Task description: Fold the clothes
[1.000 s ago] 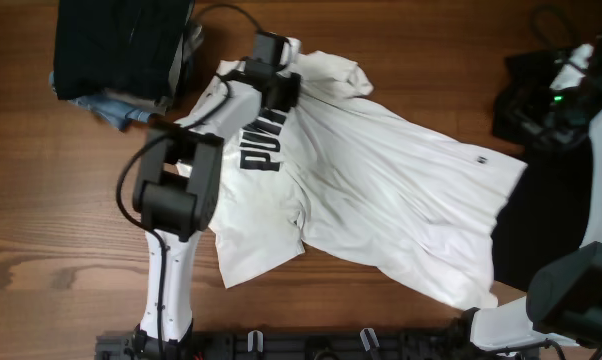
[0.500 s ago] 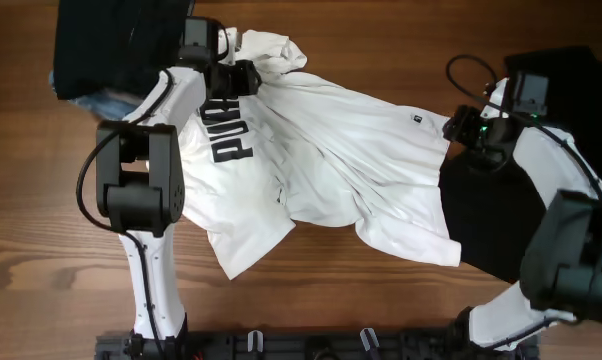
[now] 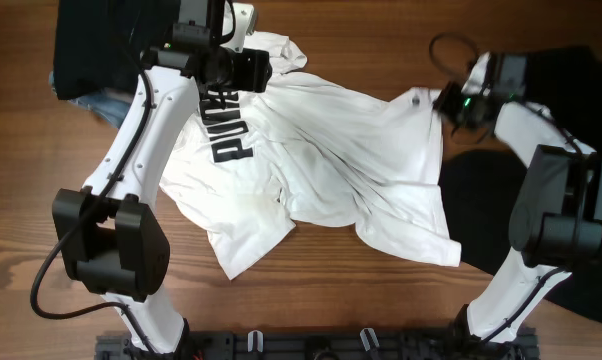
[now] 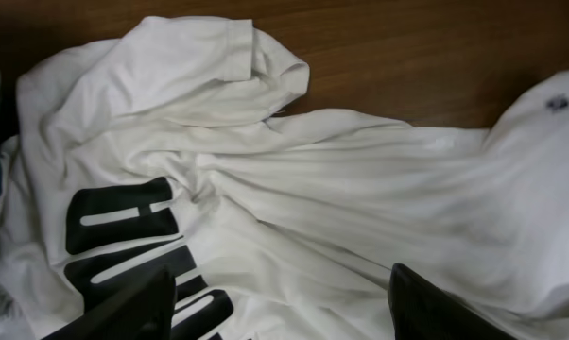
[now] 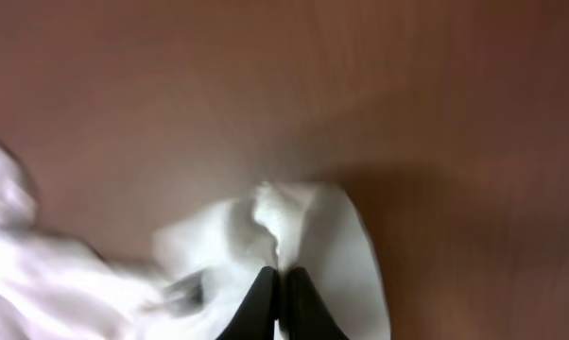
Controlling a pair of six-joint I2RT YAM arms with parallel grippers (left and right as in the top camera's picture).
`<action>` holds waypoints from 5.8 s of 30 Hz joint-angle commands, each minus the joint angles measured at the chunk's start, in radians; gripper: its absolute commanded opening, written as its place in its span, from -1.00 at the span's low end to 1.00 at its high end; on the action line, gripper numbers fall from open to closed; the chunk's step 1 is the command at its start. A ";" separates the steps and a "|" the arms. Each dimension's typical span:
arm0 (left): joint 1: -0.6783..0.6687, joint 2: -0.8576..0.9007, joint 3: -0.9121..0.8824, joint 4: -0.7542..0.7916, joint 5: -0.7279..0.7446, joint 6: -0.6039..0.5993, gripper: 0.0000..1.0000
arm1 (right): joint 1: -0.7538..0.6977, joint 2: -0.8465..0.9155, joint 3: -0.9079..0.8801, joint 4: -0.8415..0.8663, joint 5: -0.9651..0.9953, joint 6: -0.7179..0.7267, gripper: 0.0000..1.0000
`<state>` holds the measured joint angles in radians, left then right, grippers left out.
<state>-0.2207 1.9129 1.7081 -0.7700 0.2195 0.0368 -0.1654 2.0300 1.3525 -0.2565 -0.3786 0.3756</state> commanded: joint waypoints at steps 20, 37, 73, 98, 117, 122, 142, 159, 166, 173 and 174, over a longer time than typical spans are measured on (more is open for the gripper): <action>0.081 -0.015 0.001 -0.441 -0.124 0.015 0.67 | -0.203 -0.018 -0.016 -0.667 0.312 0.109 -0.90; 0.082 -0.015 0.001 -0.526 -0.124 0.011 0.81 | -0.570 -0.090 0.313 -0.695 0.175 -0.116 -0.30; 0.251 -0.015 -0.208 -0.652 -0.108 -0.283 0.20 | -0.446 -0.500 0.035 -0.853 -0.085 -0.242 0.83; 0.401 -0.200 -0.688 -0.455 -0.004 -0.413 -0.92 | -0.387 -0.469 -0.573 -0.670 0.028 -0.117 0.79; 0.441 -0.282 -0.688 -0.524 0.028 -0.381 0.19 | -0.287 -0.469 -0.289 -0.965 0.456 0.034 -0.89; 0.439 -0.282 -0.689 -0.478 0.026 -0.381 0.36 | -0.287 -0.469 -0.293 -0.951 0.457 -0.009 0.50; 0.541 -0.277 -0.840 -0.275 -0.215 -0.436 -0.92 | -0.287 -0.469 -0.293 -0.745 0.086 -0.163 0.58; 0.271 -0.277 -0.860 -0.198 -0.064 -0.364 -0.14 | -0.287 -0.469 -0.293 -0.727 0.086 -0.166 0.61; 0.356 -0.289 -0.796 -0.475 0.106 -0.364 -0.92 | -0.287 -0.470 -0.293 -0.734 0.098 -0.166 0.57; 0.507 -0.350 -0.747 -0.545 0.076 -0.359 -0.92 | -0.287 -0.470 -0.293 -0.712 0.199 -0.137 0.67; 0.510 -0.350 -0.747 -0.547 0.051 -0.360 -0.92 | -0.287 -0.470 -0.293 -0.678 0.198 -0.140 0.65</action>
<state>0.2623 1.5806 0.9485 -1.3048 0.3016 -0.3134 -0.4557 1.5562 1.0546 -0.9760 -0.2146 0.2371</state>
